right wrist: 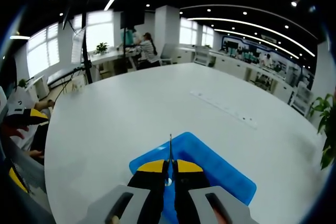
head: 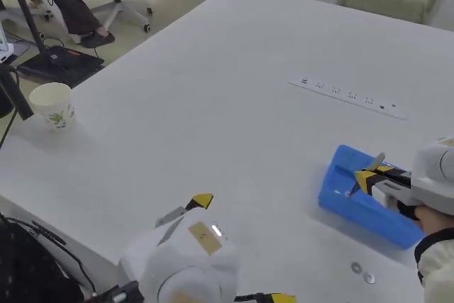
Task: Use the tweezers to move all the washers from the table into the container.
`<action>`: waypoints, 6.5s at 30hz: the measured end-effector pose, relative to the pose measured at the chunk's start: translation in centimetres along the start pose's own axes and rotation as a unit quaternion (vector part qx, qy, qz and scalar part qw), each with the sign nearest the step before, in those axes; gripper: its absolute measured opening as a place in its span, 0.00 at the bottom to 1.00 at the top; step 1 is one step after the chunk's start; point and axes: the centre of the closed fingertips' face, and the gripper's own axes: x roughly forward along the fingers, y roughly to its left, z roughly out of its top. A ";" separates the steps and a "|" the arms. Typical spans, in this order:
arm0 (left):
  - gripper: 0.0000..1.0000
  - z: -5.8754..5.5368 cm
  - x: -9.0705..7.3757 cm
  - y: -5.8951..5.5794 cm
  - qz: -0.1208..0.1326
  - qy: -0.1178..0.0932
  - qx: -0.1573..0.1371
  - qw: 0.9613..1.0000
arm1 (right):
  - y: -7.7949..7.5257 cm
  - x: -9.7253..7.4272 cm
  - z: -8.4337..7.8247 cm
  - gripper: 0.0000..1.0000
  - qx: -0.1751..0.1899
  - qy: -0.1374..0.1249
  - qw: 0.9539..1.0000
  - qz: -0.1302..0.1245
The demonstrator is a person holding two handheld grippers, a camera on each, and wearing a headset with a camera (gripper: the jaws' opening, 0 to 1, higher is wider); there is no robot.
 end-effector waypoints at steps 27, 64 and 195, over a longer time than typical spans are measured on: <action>0.99 1.1 0.0 -1.4 -0.022 -0.027 -0.048 0.998 | 0.4 0.3 -0.9 0.02 -0.011 0.010 1.000 0.007; 0.99 1.6 -0.2 -1.0 -0.007 -0.047 -0.032 0.998 | 0.4 -0.2 -1.1 0.03 -0.013 -0.002 1.000 -0.014; 0.99 0.8 -0.2 0.0 0.026 -0.025 -0.007 0.999 | 9.3 -10.0 -9.6 0.01 0.032 0.010 0.999 0.027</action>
